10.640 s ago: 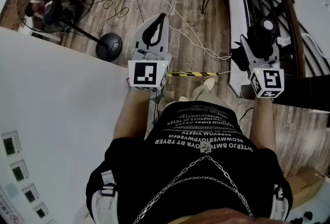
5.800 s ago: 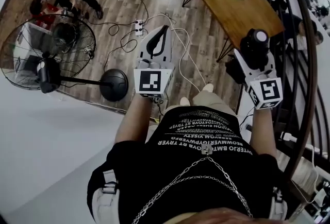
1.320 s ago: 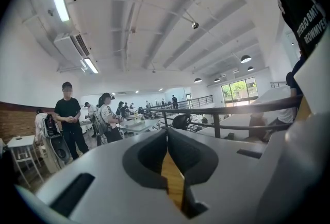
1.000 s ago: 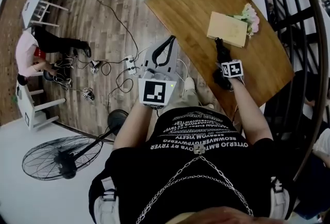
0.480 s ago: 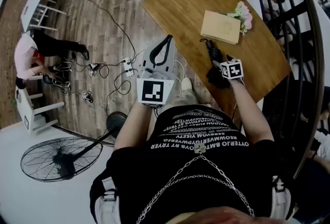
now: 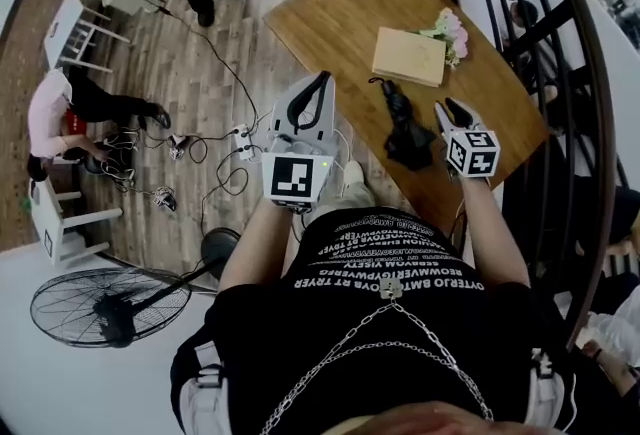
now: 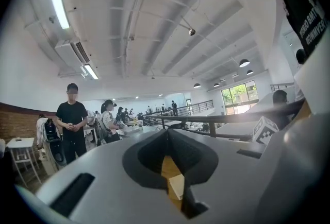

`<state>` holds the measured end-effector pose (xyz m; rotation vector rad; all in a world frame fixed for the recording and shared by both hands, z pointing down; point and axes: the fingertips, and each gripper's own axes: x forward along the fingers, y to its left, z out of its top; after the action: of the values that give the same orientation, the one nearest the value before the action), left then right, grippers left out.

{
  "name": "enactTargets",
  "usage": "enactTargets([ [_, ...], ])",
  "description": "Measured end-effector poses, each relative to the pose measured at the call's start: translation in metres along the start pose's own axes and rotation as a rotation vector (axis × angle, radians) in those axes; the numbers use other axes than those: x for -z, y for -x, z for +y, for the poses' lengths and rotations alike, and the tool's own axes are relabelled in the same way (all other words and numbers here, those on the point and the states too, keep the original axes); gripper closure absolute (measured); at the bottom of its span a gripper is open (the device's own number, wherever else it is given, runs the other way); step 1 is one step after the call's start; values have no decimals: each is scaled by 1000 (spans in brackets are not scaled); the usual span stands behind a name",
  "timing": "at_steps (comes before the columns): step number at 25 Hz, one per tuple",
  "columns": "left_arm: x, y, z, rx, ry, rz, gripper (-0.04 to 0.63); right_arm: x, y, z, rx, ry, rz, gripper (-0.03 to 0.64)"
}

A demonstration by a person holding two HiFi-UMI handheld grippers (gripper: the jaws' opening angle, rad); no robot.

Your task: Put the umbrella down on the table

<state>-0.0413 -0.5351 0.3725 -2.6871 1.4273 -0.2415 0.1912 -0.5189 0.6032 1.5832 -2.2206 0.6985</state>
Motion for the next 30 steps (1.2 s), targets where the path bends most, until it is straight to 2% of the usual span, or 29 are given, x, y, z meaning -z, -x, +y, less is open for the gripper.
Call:
enactTargets([
  [2, -5, 4, -8, 0, 3, -9, 566, -25, 25, 3, 2, 55, -90, 557],
  [6, -16, 13, -21, -3, 22, -28, 566, -76, 74, 14, 12, 200, -234, 598],
  [10, -34, 24, -34, -3, 35, -52, 566, -119, 120, 27, 22, 276, -312, 600],
  [15, -40, 34, -51, -18, 49, -55, 566, -154, 168, 38, 14, 317, -393, 600],
  [20, -54, 47, -65, -31, 69, -73, 566, -170, 213, 52, 3, 348, -454, 601],
  [30, -74, 69, -100, -1, 68, -84, 566, -165, 252, 56, -8, 335, -446, 600],
])
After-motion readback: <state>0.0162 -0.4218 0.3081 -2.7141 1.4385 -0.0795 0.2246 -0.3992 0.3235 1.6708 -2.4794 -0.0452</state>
